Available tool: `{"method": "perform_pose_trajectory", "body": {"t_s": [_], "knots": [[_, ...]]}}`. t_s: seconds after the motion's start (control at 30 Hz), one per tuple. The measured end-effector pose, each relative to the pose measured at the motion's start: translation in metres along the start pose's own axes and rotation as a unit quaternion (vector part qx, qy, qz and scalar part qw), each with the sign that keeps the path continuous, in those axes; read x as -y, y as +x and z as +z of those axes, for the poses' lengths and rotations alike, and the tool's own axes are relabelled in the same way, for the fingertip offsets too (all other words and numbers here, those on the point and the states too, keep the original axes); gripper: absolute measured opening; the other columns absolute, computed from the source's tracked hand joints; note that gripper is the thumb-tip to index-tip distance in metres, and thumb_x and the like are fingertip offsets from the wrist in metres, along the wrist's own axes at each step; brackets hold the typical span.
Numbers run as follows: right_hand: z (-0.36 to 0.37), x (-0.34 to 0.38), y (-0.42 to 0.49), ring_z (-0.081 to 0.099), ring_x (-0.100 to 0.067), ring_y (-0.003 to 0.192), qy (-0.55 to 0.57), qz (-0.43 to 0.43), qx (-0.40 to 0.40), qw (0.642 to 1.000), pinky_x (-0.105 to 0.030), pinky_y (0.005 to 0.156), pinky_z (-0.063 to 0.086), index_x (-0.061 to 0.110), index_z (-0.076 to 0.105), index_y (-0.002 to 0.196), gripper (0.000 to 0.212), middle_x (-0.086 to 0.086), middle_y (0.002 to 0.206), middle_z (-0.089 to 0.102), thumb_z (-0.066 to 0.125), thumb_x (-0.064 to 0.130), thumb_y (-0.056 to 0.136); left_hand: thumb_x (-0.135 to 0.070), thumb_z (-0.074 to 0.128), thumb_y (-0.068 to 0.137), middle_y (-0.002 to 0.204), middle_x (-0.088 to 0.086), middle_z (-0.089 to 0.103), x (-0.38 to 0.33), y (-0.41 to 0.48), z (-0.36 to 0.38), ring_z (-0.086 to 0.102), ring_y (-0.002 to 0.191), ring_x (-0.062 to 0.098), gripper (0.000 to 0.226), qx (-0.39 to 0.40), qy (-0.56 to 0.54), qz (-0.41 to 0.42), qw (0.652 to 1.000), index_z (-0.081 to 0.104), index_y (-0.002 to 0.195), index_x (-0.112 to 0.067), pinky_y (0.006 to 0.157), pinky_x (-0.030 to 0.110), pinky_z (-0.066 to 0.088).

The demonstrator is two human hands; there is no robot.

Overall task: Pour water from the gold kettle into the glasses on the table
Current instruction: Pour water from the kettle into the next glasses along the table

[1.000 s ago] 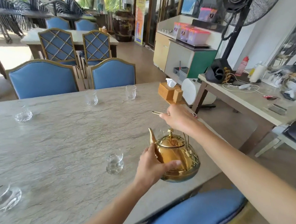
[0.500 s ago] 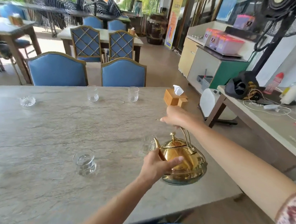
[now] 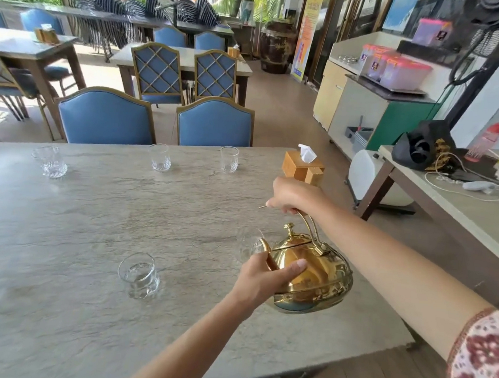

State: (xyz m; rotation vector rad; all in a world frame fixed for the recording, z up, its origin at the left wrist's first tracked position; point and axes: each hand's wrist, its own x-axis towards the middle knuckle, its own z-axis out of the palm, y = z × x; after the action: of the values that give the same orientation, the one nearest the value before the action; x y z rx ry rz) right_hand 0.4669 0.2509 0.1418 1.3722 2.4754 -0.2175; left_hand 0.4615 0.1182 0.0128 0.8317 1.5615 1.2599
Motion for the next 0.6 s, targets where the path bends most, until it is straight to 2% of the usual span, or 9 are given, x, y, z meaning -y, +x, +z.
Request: {"method": "perform_pose_trajectory", "body": {"t_s": [0.1, 0.2, 0.27, 0.33, 0.6], "knots": [[0.0, 0.002, 0.001, 0.045, -0.018, 0.042, -0.015, 0.004, 0.006, 1.0, -0.023, 0.043, 0.037, 0.002, 0.057, 0.072, 0.036, -0.007, 0.054, 0.052, 0.052, 0.027, 0.097, -0.071, 0.078, 0.056, 0.077, 0.003, 0.061, 0.0, -0.001, 0.0, 0.062, 0.075, 0.016, 0.066, 0.007, 0.019, 0.006, 1.0, 0.051, 0.078, -0.015, 0.081, 0.041, 0.059], [-0.002, 0.005, 0.001, 0.046, -0.019, 0.044, -0.035, 0.005, 0.013, 0.999, -0.026, 0.046, 0.038, 0.002, 0.061, 0.077, 0.034, -0.007, 0.054, 0.052, 0.051, 0.028, 0.097, -0.071, 0.075, 0.059, 0.076, 0.002, 0.059, -0.004, -0.003, 0.001, 0.061, 0.075, 0.016, 0.063, 0.011, 0.028, 0.009, 1.0, 0.049, 0.078, -0.017, 0.084, 0.046, 0.058], [-0.004, 0.007, 0.001, 0.047, -0.018, 0.045, -0.046, 0.003, 0.017, 0.999, -0.026, 0.048, 0.039, 0.003, 0.062, 0.075, 0.037, -0.006, 0.054, 0.053, 0.051, 0.03, 0.097, -0.064, 0.076, 0.068, 0.077, 0.003, 0.059, -0.008, -0.005, 0.003, 0.061, 0.075, 0.016, 0.056, 0.011, 0.03, 0.012, 0.999, 0.049, 0.078, -0.016, 0.084, 0.045, 0.058], [-0.005, 0.009, 0.001, 0.048, -0.018, 0.045, -0.054, 0.003, 0.022, 0.998, -0.026, 0.048, 0.039, 0.002, 0.064, 0.082, 0.036, -0.006, 0.055, 0.054, 0.051, 0.033, 0.097, -0.059, 0.075, 0.073, 0.078, 0.004, 0.06, -0.011, -0.007, 0.003, 0.063, 0.076, 0.016, 0.051, 0.006, 0.03, 0.012, 0.999, 0.048, 0.078, -0.016, 0.084, 0.044, 0.058], [-0.008, 0.017, -0.002, 0.047, -0.016, 0.048, -0.086, -0.003, 0.034, 0.996, -0.025, 0.049, 0.037, 0.003, 0.066, 0.092, 0.038, -0.005, 0.057, 0.054, 0.047, 0.035, 0.099, -0.057, 0.074, 0.075, 0.077, 0.001, 0.06, -0.015, -0.016, 0.002, 0.06, 0.075, 0.015, 0.049, -0.003, 0.019, 0.005, 1.0, 0.049, 0.08, -0.015, 0.084, 0.042, 0.058]]}}
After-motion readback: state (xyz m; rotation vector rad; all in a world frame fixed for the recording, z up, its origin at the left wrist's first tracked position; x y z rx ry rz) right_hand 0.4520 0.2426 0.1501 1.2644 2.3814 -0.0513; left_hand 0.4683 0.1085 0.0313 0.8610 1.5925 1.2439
